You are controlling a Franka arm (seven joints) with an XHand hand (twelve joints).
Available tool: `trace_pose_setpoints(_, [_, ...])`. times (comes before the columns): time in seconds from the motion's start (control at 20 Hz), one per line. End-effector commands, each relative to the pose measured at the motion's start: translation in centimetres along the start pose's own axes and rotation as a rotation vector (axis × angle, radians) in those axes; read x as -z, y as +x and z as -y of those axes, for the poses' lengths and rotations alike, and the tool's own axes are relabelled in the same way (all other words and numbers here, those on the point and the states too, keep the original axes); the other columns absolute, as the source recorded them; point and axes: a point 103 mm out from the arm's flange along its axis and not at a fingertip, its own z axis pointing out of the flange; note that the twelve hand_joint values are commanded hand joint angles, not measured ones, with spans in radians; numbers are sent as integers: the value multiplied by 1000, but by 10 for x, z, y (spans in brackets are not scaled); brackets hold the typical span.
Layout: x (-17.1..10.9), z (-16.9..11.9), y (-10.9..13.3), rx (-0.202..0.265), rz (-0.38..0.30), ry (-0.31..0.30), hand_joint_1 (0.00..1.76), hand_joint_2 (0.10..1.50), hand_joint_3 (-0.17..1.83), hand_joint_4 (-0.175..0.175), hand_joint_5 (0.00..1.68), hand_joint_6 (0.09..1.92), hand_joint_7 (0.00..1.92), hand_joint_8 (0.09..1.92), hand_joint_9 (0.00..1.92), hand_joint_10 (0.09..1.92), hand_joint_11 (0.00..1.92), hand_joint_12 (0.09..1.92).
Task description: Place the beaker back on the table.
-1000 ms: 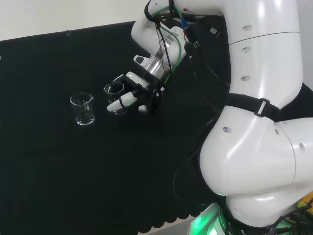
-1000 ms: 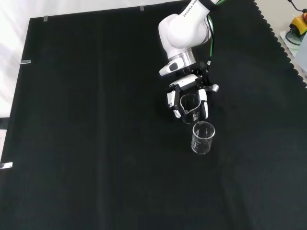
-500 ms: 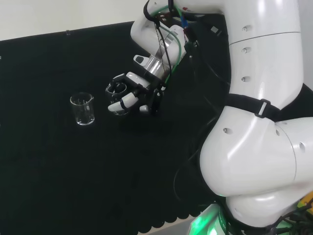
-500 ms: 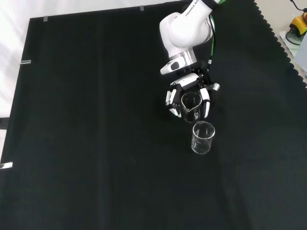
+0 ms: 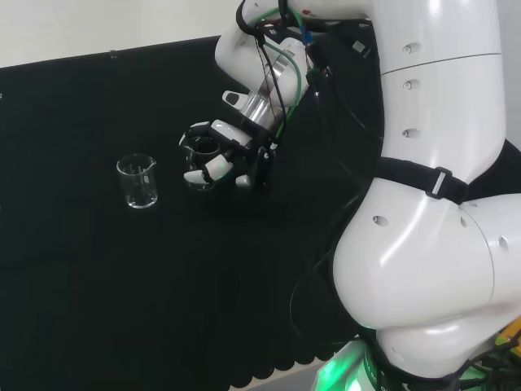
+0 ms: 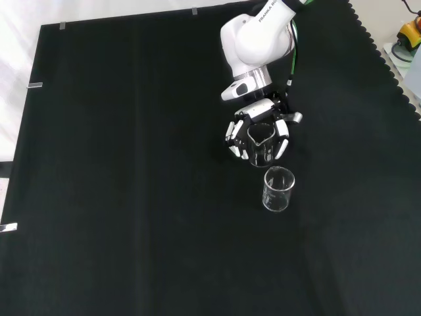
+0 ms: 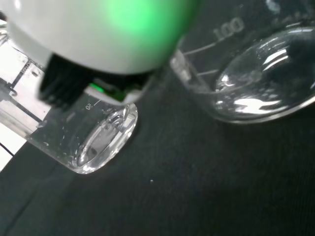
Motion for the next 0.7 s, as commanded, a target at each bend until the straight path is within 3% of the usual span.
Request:
trace_pose_setpoints(0.05, [0, 2, -1, 2, 24, 19, 1061, 303, 948, -49, 492, 755, 1004, 536, 1191, 87, 609, 1164])
trace_pose_setpoints(0.4, [-2, 1, 2, 6, 77, 52, 1025, 291, 946, -44, 435, 674, 885, 587, 1077, 87, 449, 1247])
trace_pose_setpoints(0.7, [-5, 3, -1, 7, 73, 103, 976, 288, 931, -40, 372, 536, 692, 617, 917, 87, 259, 1308])
